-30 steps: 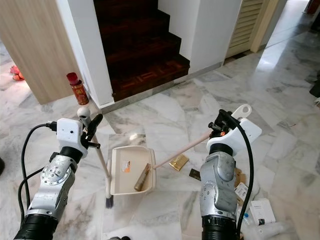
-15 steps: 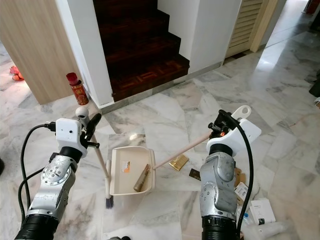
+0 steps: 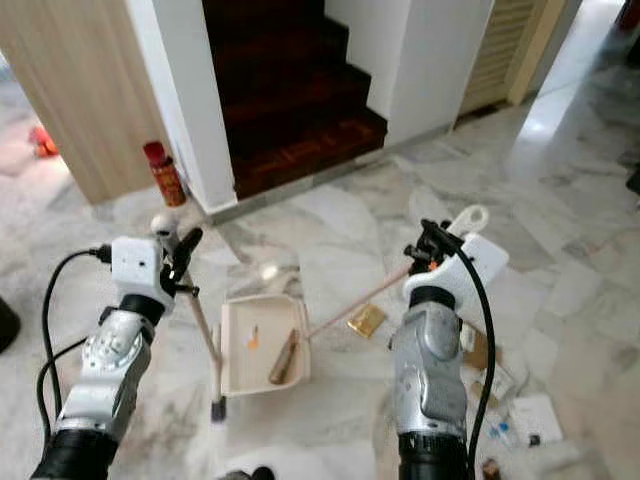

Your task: Sweep floor

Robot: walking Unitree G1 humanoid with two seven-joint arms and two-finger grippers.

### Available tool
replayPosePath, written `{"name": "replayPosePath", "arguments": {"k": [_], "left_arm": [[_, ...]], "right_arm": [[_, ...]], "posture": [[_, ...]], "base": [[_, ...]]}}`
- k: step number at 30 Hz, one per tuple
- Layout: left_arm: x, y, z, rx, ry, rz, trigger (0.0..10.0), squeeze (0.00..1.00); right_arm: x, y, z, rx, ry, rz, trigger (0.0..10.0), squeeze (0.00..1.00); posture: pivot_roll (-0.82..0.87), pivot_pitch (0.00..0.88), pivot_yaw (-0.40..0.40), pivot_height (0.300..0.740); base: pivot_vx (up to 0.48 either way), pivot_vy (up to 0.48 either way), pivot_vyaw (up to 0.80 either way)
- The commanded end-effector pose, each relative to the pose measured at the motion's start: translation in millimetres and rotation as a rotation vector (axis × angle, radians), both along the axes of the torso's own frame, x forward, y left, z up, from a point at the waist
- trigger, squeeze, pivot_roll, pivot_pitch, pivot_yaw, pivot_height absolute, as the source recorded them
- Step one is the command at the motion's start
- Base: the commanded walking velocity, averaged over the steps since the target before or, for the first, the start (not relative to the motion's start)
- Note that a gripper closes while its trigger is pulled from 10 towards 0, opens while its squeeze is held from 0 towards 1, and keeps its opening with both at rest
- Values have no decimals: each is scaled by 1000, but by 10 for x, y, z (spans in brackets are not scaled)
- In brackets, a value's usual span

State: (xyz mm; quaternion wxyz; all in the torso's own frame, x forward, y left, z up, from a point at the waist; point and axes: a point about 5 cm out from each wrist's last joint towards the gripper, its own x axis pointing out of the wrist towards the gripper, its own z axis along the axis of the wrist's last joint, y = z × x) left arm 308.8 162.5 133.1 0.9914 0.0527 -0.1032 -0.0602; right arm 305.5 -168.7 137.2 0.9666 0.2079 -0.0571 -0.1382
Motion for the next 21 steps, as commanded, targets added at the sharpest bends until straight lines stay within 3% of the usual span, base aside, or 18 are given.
{"name": "replayPosePath", "arguments": {"k": [1,12,21], "left_arm": [[17,-56,163,-23,-68,-24,10000,0],[16,-54,169,-22,-66,-24,10000,0],[15,-59,169,-23,-63,-23,10000,0]], "right_arm": [[26,83,155,42,-71,27,10000,0],[26,90,162,26,-72,31,10000,0],[26,89,164,24,-71,34,10000,0]], "posture": [[-31,18,-2,740],[-27,27,0,740],[-28,33,-3,740]], "base": [[0,255,0],[0,254,0],[0,251,472]]}}
